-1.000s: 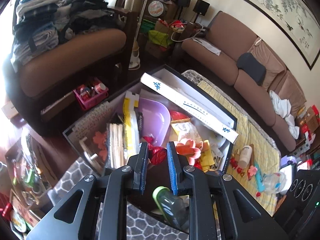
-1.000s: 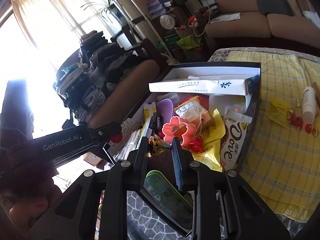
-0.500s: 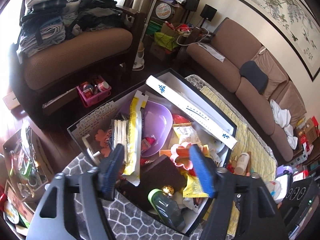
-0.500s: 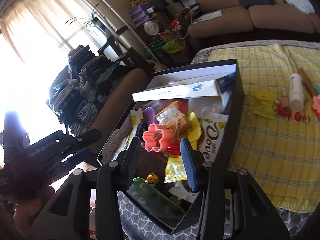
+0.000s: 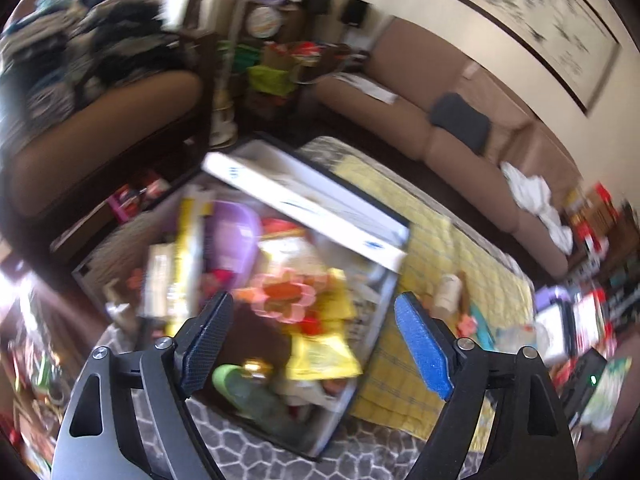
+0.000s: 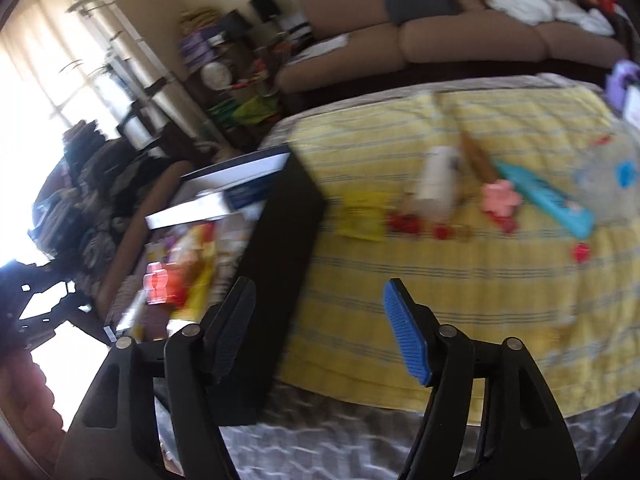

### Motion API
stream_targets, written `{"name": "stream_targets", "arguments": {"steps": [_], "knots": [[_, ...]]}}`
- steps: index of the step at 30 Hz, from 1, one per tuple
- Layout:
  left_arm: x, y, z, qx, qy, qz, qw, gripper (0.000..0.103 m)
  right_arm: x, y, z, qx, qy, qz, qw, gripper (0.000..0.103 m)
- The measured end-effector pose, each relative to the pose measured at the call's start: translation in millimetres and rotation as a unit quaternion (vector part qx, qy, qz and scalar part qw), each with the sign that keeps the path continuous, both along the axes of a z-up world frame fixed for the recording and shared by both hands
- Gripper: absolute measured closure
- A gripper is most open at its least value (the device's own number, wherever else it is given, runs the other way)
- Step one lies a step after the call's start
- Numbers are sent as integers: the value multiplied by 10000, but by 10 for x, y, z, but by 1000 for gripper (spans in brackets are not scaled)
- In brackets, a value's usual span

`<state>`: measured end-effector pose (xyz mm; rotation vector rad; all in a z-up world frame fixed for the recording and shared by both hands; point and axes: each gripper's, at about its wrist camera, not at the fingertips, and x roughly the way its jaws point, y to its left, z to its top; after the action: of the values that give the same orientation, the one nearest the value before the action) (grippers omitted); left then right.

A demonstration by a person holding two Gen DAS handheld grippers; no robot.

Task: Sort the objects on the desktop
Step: 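Move back to the cloth and grasp a gold-wrapped candy with the right gripper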

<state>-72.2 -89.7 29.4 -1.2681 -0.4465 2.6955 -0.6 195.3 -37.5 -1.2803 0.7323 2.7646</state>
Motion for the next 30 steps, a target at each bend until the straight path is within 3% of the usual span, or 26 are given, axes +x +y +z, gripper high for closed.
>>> {"name": "stream_targets", "arguments": {"steps": [5, 9, 18, 23, 24, 25, 27, 29, 30], "knots": [[41, 791, -104, -394, -236, -532, 9975, 12, 367, 758, -387, 49, -1046, -874, 9906, 35], [66, 1494, -399, -600, -477, -1249, 9892, 11, 630, 1345, -746, -34, -1587, -1782, 9711, 35], [20, 2023, -876, -706, -685, -1503, 9837, 11, 531, 1401, -992, 730, -1803, -1387, 9710, 36], [-185, 2141, -1090, -308, -802, -1486, 9852, 11, 365, 1230, -1178, 1017, -1804, -940, 9738, 38], [-225, 2176, -1125, -240, -820, -1508, 9849, 11, 345, 1199, -1194, 1176, -1817, -878, 9724, 46], [-257, 2220, -1152, -227, -786, -1558, 9844, 11, 335, 1167, -1187, 1357, -1795, -804, 9710, 64], [-276, 2354, -1200, -410, -504, -1746, 9825, 11, 338, 1159, -1154, 1328, -1707, -747, 9735, 82], [-273, 2585, -1329, -1115, -134, -2021, 9729, 12, 384, 1223, -1101, 951, -1472, -836, 9810, 82], [-267, 2699, -1413, -1427, -11, -2258, 9637, 14, 431, 1266, -1043, 849, -1294, -989, 9830, 82]]}}
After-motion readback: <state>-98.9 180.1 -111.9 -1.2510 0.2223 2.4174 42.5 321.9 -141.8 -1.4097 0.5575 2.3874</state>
